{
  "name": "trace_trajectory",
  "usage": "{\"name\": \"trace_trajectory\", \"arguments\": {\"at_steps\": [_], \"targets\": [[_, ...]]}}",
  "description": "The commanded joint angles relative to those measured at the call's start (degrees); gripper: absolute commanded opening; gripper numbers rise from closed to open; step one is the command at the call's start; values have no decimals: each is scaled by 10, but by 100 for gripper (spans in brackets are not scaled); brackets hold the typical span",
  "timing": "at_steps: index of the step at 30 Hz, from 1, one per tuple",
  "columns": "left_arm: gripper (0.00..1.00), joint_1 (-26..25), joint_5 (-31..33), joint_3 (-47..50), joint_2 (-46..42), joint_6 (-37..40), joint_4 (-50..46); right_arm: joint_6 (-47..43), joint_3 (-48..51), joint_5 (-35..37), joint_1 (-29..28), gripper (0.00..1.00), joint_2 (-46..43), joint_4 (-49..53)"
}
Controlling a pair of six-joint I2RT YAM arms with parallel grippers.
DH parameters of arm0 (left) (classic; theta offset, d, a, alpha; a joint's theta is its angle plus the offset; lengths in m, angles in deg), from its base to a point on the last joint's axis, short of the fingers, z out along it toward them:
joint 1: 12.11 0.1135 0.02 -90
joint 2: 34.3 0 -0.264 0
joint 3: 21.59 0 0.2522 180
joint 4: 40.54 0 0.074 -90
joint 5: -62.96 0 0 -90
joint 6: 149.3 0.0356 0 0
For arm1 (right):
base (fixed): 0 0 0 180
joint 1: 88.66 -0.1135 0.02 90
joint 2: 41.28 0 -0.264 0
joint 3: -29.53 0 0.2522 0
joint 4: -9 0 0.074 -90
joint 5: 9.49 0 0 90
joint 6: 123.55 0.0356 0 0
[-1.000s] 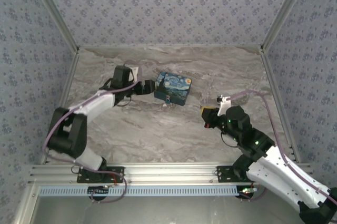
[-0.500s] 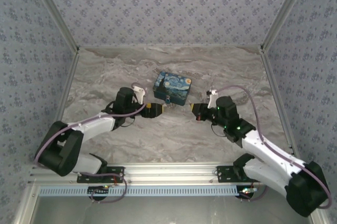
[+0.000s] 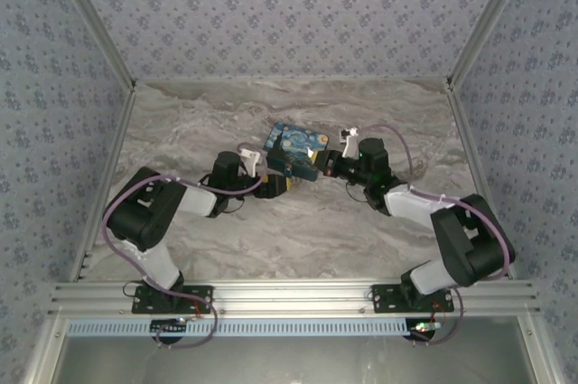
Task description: Unlock a padlock with a key
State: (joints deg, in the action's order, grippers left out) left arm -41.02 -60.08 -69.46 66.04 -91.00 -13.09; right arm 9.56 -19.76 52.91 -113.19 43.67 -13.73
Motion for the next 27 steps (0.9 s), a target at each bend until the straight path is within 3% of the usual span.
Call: {"name": "trace_trajectory", "arguments": {"at_steps": [1,10,18,27], "targets": [[93,-1,-7,-15,13,-3,35,-2,-29,0,7,0,41,-41],[90,-1,-2,-33,41,0,37,-25,-91,0,9,0,136,-11],[86,-1,6,-49,69,-4,52,-64,-86,38,2,0,150,73],[84,-5,4,-67,108,-3,72,-65,-63,53,-15,0,158,76]]}}
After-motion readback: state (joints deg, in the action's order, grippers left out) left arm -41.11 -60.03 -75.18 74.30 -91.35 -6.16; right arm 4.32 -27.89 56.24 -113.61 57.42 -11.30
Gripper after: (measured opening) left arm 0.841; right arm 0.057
